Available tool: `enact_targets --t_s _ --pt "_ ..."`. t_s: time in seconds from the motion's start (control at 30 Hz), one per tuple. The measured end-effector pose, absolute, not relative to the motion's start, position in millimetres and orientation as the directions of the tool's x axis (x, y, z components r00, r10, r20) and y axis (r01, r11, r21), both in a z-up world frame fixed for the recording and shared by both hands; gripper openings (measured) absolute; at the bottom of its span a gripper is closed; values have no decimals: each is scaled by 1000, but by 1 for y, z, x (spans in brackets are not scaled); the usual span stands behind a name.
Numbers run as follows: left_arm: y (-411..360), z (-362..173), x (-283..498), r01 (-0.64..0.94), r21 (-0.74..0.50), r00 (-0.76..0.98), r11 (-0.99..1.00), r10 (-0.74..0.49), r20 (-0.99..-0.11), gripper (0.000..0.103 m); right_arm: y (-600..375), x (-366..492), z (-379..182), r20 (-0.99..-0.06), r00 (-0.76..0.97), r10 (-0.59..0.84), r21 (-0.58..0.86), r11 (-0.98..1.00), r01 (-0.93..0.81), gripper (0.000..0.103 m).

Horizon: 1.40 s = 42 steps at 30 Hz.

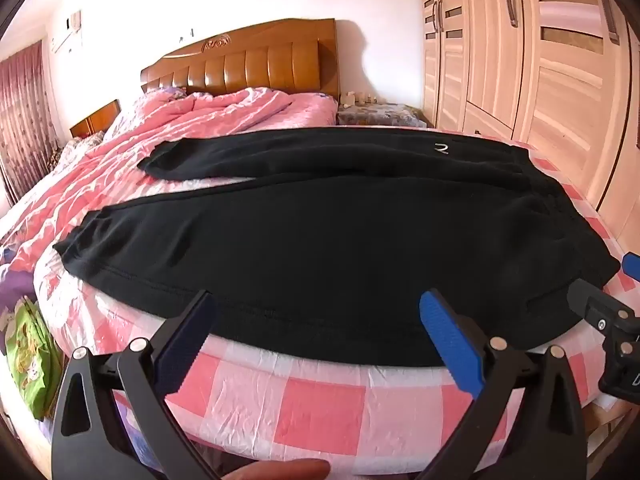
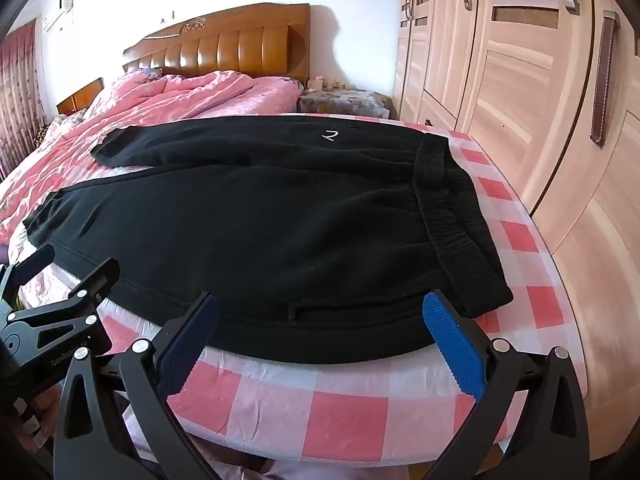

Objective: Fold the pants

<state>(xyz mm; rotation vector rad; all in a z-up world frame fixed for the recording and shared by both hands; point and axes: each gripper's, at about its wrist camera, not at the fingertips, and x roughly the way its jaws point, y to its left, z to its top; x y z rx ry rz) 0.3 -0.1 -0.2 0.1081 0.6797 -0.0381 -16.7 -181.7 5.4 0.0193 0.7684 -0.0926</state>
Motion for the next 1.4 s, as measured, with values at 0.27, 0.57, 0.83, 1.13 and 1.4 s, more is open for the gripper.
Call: enact_targets --t_s 0.27,0.57,0.83,1.13,1.4 --pt "3 -5 -1 68 77 764 995 -3 -645 102 -179 -20 3 -695 716 -73 -9 996 94 99" --pt "6 -11 -3 64 90 765 994 9 -644 102 -180 -19 -4 -702 709 -65 6 995 98 99" --pt "7 -9 -9 41 84 776 996 21 -630 102 -186 -19 -5 -704 709 -45 28 995 91 99" --pt "9 0 -30 23 51 806 998 12 -592 102 -186 -24 -3 -690 723 -38 35 996 86 99" --pt "22 -5 -38 -11 -6 777 1000 5 -629 102 -186 -43 7 -631 776 -21 100 989 108 99"
